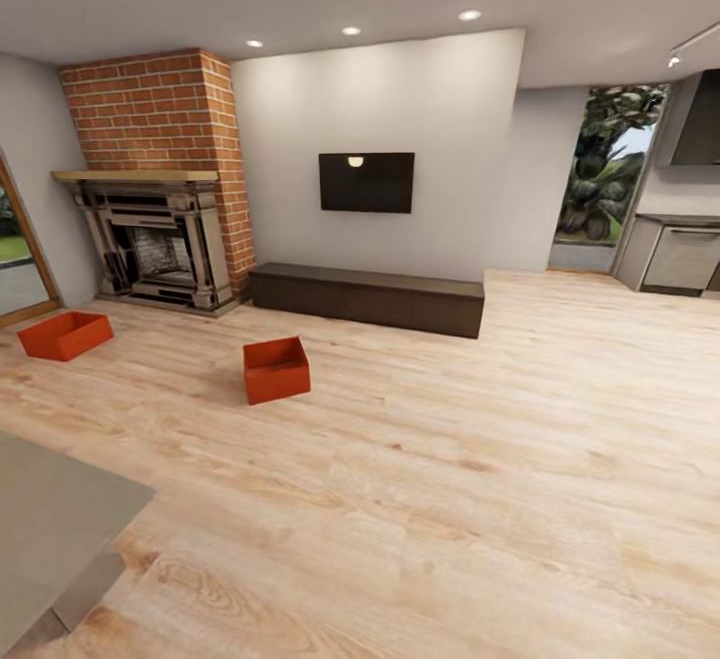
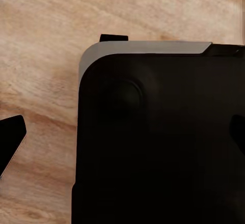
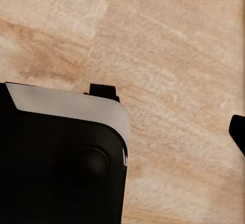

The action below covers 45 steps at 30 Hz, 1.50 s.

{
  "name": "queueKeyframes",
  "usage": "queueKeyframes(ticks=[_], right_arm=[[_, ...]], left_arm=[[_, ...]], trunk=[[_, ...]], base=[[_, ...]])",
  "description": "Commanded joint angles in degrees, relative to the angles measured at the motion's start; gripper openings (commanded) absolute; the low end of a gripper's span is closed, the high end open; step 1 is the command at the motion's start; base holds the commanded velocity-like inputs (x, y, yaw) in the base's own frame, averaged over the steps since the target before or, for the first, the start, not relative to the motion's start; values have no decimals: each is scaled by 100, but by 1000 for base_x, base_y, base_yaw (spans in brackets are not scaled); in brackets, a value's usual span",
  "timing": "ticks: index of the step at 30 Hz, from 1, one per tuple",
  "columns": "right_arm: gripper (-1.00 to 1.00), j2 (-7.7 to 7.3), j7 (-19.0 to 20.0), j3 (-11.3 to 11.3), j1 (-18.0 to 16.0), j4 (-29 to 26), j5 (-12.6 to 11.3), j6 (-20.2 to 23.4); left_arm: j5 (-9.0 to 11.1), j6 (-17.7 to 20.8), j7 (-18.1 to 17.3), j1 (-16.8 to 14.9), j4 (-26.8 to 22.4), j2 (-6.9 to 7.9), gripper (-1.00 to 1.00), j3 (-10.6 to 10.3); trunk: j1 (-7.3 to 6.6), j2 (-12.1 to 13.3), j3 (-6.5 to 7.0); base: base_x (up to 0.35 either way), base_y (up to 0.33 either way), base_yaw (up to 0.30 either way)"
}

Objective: Move the two storage containers from the living room to the garage. In the garage, place one container on the floor and stack the other container on top of it (either order is fine).

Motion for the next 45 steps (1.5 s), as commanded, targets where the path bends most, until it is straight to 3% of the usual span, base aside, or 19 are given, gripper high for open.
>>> queueKeyframes(ticks=[1, 30, 45], right_arm=[[100, 5, -6, 48, -6, 18, -47, -32], [100, 18, 2, 48, -6, 18, -50, -19], [100, 7, 2, 48, -6, 18, -49, -23]], left_arm=[[36, -13, -13, -2, 1, 0, 100, 3], [36, -17, -13, -2, 0, 0, 100, 3], [36, -13, -13, -2, 1, 0, 100, 3]], trunk=[[3, -2, -5], [3, -2, -5], [3, -2, -5]], base=[[322, 0, 0], [322, 0, 2], [322, 0, 220]])
